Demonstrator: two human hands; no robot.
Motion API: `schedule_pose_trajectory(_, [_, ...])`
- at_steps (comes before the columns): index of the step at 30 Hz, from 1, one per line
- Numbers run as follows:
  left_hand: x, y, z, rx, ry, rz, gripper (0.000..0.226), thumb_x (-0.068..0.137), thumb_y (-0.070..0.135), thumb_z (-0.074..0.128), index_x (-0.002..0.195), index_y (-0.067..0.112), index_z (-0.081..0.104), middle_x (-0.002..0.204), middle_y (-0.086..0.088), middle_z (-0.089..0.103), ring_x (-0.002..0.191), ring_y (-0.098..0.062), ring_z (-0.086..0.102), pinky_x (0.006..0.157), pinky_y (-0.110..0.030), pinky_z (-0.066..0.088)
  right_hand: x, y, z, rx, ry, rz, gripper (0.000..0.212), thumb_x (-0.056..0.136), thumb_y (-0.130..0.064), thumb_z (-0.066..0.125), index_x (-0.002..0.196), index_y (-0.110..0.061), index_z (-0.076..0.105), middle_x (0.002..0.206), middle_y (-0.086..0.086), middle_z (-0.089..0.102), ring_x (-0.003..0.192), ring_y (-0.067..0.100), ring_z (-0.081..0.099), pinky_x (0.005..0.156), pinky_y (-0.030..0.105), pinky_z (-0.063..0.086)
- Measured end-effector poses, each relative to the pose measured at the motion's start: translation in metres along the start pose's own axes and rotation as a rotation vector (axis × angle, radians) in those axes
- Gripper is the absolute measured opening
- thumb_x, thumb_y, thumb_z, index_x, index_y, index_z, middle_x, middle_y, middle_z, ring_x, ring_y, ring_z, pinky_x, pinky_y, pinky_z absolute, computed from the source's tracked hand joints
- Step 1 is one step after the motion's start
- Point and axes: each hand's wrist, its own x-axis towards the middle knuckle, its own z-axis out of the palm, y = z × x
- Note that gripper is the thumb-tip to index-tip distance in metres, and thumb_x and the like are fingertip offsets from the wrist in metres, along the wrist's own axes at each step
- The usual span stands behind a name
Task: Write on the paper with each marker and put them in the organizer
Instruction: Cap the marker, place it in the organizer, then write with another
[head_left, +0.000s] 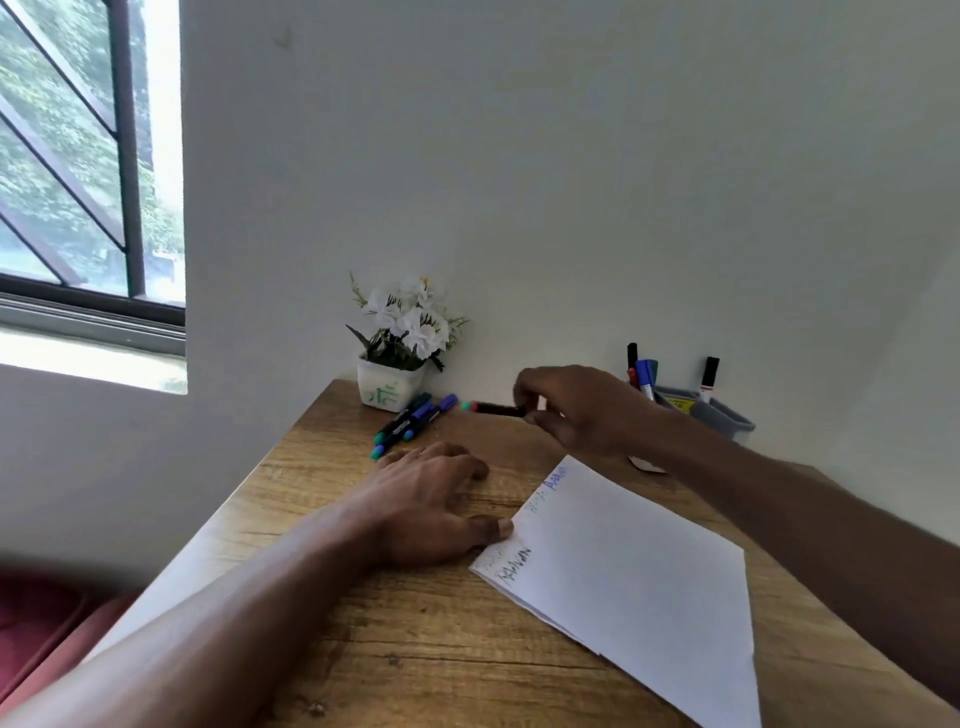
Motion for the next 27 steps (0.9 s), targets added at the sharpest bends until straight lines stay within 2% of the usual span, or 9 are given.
schedule_pose_trajectory(2, [-0.002,0.002,-0.001,-0.005,0.016,0.005,0.076,0.086,0.076,0.053,0.151,0.04,0.038,0.164,0.012,0.029,0.148,-0.015,0.031,0.122,-0.044,0.028,-0.031,-0.004,-0.003,0.311,0.097,0.107,0.021,0.096,-0.016,0.063,0.111,-0.03,0.058,0.098,-0.007,0.069,0.08,0.016,0.068,0.072,0.044,0.058])
schedule_pose_trajectory(5, [-0.005,0.004,-0.001,-0.039,0.072,0.021,0.073,0.088,0.076,0.05,0.151,0.041,0.037,0.162,0.01,0.034,0.146,-0.015,0.036,0.118,-0.041,0.034,-0.071,-0.023,-0.009,0.892,0.174,0.285,0.036,0.098,-0.006,0.063,0.129,-0.024,0.058,0.1,0.013,0.068,0.078,0.029,0.075,0.061,0.039,0.061])
schedule_pose_trajectory(8, [-0.008,0.01,-0.002,-0.052,0.165,0.078,0.068,0.09,0.074,0.048,0.149,0.041,0.04,0.16,0.012,0.039,0.142,-0.011,0.041,0.113,-0.038,0.04,-0.097,-0.04,-0.009,1.263,0.19,0.354,0.023,0.097,-0.007,0.065,0.12,-0.009,0.064,0.102,0.023,0.072,0.08,0.035,0.074,0.064,0.038,0.061])
schedule_pose_trajectory(11, [-0.016,0.02,-0.004,-0.08,0.277,0.171,0.062,0.093,0.067,0.051,0.147,0.037,0.047,0.151,0.017,0.048,0.134,-0.003,0.047,0.103,-0.026,0.043,-0.108,-0.058,0.0,1.528,0.279,0.413,0.025,0.092,-0.016,0.07,0.114,-0.004,0.064,0.097,0.019,0.076,0.079,0.032,0.073,0.061,0.033,0.059])
schedule_pose_trajectory(14, [-0.024,0.027,0.001,-0.278,0.36,0.276,0.056,0.091,0.058,0.063,0.142,0.035,0.053,0.129,0.018,0.066,0.115,0.005,0.062,0.095,-0.031,0.057,-0.113,-0.069,0.008,1.63,0.363,0.469,0.037,0.081,-0.027,0.075,0.11,-0.005,0.067,0.092,0.017,0.077,0.075,0.028,0.073,0.06,0.032,0.058])
schedule_pose_trajectory(17, [-0.033,0.04,0.006,-0.55,0.308,0.329,0.048,0.093,0.038,0.072,0.139,0.03,0.057,0.113,0.006,0.075,0.101,-0.011,0.073,0.086,-0.043,0.062,-0.116,-0.071,0.011,1.66,0.38,0.489,0.036,0.075,-0.03,0.076,0.103,-0.009,0.07,0.089,0.013,0.077,0.072,0.024,0.072,0.062,0.032,0.056])
schedule_pose_trajectory(19, [-0.036,0.05,0.01,-0.638,0.288,0.376,0.043,0.093,0.036,0.073,0.133,0.029,0.062,0.105,-0.002,0.077,0.092,-0.022,0.075,0.081,-0.052,0.061,-0.119,-0.072,0.014,1.664,0.351,0.487,0.034,0.076,-0.03,0.077,0.102,-0.009,0.07,0.086,0.01,0.076,0.071,0.021,0.07,0.061,0.031,0.056])
schedule_pose_trajectory(23, [-0.035,0.056,0.015,-0.637,0.381,0.378,0.03,0.09,0.036,0.076,0.12,0.034,0.07,0.086,-0.002,0.077,0.073,-0.028,0.073,0.065,-0.056,0.059,-0.122,-0.079,0.016,1.704,0.257,0.458,0.034,0.082,-0.031,0.076,0.106,-0.007,0.07,0.082,0.007,0.075,0.068,0.018,0.067,0.061,0.03,0.054])
schedule_pose_trajectory(27, [-0.034,0.052,0.018,-0.612,0.438,0.323,0.02,0.089,0.03,0.078,0.107,0.035,0.075,0.074,-0.001,0.073,0.066,-0.036,0.067,0.059,-0.056,0.054,-0.119,-0.081,0.019,1.748,0.293,0.504,0.028,0.087,-0.031,0.073,0.103,-0.008,0.069,0.083,0.012,0.075,0.069,0.021,0.07,0.06,0.029,0.055])
